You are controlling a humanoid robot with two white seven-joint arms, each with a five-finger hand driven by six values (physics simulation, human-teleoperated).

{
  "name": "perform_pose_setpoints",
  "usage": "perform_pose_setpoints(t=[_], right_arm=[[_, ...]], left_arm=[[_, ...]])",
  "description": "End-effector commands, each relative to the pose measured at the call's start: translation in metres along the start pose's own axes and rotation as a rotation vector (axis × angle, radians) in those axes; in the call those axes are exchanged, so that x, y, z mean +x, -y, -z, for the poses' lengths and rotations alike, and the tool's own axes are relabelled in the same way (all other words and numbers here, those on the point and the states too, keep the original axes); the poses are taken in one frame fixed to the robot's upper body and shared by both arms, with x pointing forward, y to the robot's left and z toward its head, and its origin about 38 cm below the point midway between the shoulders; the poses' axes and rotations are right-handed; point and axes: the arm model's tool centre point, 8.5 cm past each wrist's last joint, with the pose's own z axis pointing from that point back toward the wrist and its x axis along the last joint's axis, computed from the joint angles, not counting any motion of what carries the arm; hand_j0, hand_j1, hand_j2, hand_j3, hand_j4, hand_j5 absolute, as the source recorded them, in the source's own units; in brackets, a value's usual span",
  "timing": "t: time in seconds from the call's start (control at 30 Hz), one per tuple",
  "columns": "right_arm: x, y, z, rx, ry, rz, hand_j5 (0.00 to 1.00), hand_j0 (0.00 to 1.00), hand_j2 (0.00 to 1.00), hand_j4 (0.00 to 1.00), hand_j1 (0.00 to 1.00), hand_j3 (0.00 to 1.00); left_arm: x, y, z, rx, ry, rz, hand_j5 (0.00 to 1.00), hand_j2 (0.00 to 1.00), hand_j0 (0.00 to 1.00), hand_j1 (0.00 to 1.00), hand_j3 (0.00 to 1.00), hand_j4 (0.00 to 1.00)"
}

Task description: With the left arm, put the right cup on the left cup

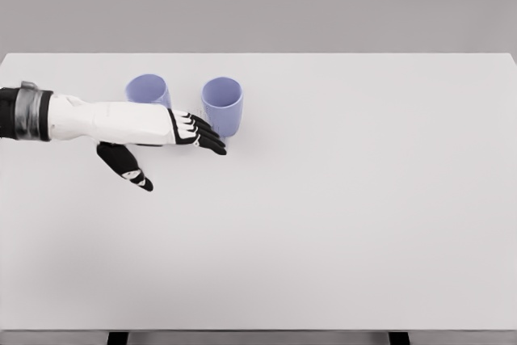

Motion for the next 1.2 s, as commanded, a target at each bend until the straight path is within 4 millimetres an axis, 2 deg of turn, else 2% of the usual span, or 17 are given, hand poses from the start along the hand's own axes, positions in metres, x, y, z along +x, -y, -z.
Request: perform_pose_setpoints(t=[0.0, 0.03, 0.17, 0.23, 0.3, 0.33, 0.37, 0.5, 0.57, 0.83, 0.9, 1.0, 1.07, 1.17], right_arm=[[0.000, 0.000, 0.000, 0.001, -0.001, -0.003, 1.00, 1.00, 1.00, 1.00, 1.00, 1.00], [0.000, 0.000, 0.000, 0.001, 0.000, 0.000, 1.00, 1.00, 1.00, 1.00, 1.00, 1.00], [0.000, 0.000, 0.000, 0.001, 0.000, 0.000, 1.00, 1.00, 1.00, 1.00, 1.00, 1.00], [0.000, 0.000, 0.000, 0.001, 0.000, 0.000, 1.00, 1.00, 1.00, 1.00, 1.00, 1.00], [0.000, 0.000, 0.000, 0.001, 0.000, 0.000, 1.00, 1.00, 1.00, 1.00, 1.00, 1.00], [0.000, 0.000, 0.000, 0.001, 0.000, 0.000, 1.00, 1.00, 1.00, 1.00, 1.00, 1.00], [0.000, 0.000, 0.000, 0.001, 0.000, 0.000, 1.00, 1.00, 1.00, 1.00, 1.00, 1.00], [0.000, 0.000, 0.000, 0.001, 0.000, 0.000, 1.00, 1.00, 1.00, 1.00, 1.00, 1.00], [0.000, 0.000, 0.000, 0.001, 0.000, 0.000, 1.00, 1.00, 1.00, 1.00, 1.00, 1.00], [0.000, 0.000, 0.000, 0.001, 0.000, 0.000, 1.00, 1.00, 1.00, 1.00, 1.00, 1.00], [0.000, 0.000, 0.000, 0.001, 0.000, 0.000, 1.00, 1.00, 1.00, 1.00, 1.00, 1.00], [0.000, 0.000, 0.000, 0.001, 0.000, 0.000, 1.00, 1.00, 1.00, 1.00, 1.00, 1.00], [0.000, 0.000, 0.000, 0.001, 0.000, 0.000, 1.00, 1.00, 1.00, 1.00, 1.00, 1.00], [0.000, 0.000, 0.000, 0.001, 0.000, 0.000, 1.00, 1.00, 1.00, 1.00, 1.00, 1.00]], left_arm=[[-0.006, 0.013, 0.003, -0.016, 0.004, -0.059, 1.00, 1.00, 1.00, 1.00, 1.00, 1.00], [-0.004, 0.006, 0.004, -0.012, 0.008, -0.042, 1.00, 1.00, 1.00, 1.00, 1.00, 1.00], [-0.006, -0.027, 0.030, 0.015, 0.040, 0.022, 1.00, 1.00, 1.00, 1.00, 1.00, 1.00], [-0.005, -0.051, 0.026, 0.038, 0.022, 0.072, 1.00, 1.00, 1.00, 1.00, 1.00, 1.00], [-0.015, -0.072, 0.022, 0.067, -0.012, 0.089, 1.00, 1.00, 1.00, 1.00, 1.00, 1.00], [-0.019, -0.076, 0.028, 0.074, -0.013, 0.083, 1.00, 1.00, 1.00, 1.00, 1.00, 1.00], [-0.034, -0.076, 0.038, 0.085, -0.028, 0.050, 1.00, 1.00, 1.00, 1.00, 1.00, 1.00], [-0.051, -0.079, 0.073, 0.094, -0.019, 0.011, 1.00, 1.00, 1.00, 1.00, 1.00, 1.00], [-0.064, -0.077, 0.083, 0.084, -0.051, 0.000, 1.00, 1.00, 1.00, 1.00, 1.00, 1.00], [-0.073, -0.070, 0.082, 0.074, -0.081, -0.013, 1.00, 1.00, 1.00, 1.00, 1.00, 1.00], [-0.086, -0.070, 0.074, 0.071, -0.135, -0.008, 1.00, 1.00, 1.00, 1.00, 1.00, 1.00], [-0.088, -0.067, 0.073, 0.061, -0.147, -0.004, 1.00, 1.00, 1.00, 1.00, 1.00, 1.00], [-0.101, -0.060, 0.066, 0.046, -0.199, -0.014, 1.00, 1.00, 1.00, 1.00, 1.00, 1.00], [-0.104, -0.060, 0.069, 0.047, -0.203, -0.022, 1.00, 1.00, 1.00, 1.00, 1.00, 1.00]])
